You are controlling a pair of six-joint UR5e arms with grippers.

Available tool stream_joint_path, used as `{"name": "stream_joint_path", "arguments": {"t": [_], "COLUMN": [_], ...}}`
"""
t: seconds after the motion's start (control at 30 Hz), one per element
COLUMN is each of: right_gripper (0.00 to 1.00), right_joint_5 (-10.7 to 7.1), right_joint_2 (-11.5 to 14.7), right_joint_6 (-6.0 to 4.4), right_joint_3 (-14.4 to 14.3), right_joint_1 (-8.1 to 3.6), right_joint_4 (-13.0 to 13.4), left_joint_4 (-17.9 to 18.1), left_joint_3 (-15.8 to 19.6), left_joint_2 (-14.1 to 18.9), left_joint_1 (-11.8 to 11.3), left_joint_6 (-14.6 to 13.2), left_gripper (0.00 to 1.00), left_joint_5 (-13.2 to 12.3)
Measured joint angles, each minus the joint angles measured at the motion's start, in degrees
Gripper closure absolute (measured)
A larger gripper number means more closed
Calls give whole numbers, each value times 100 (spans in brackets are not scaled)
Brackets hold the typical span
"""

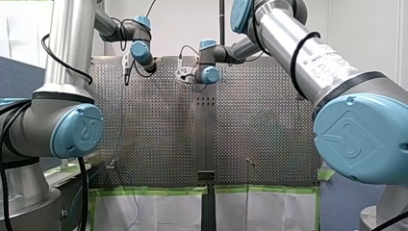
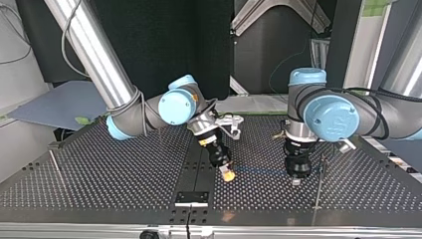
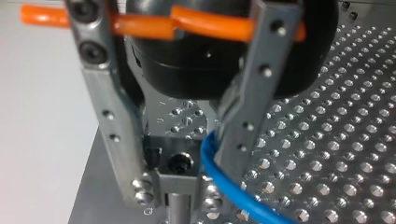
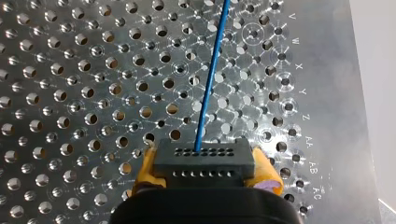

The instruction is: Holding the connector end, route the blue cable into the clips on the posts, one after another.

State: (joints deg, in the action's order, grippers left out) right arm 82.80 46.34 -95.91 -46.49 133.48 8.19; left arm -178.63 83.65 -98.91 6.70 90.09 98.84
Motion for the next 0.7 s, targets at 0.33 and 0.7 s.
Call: {"name": "stream_joint_path", "arguments": {"t": [0.33,0.7], "right_gripper": [100,100], "right_joint_5": [1,0], "right_joint_2": [-2,-3], "right_joint_6": [7,8], "right_joint_3": [-5,-5], "right_joint_1": [-2,-1], "right_joint_4": [-1,-1], "left_joint_4": [-29,1], "left_joint_3": [-1,0], "left_joint_2": [0,1], "left_joint_1": [34,52], "left_joint_6": [-99,-137], "left_gripper": [69,100], "left_joint_5": [361,241]}}
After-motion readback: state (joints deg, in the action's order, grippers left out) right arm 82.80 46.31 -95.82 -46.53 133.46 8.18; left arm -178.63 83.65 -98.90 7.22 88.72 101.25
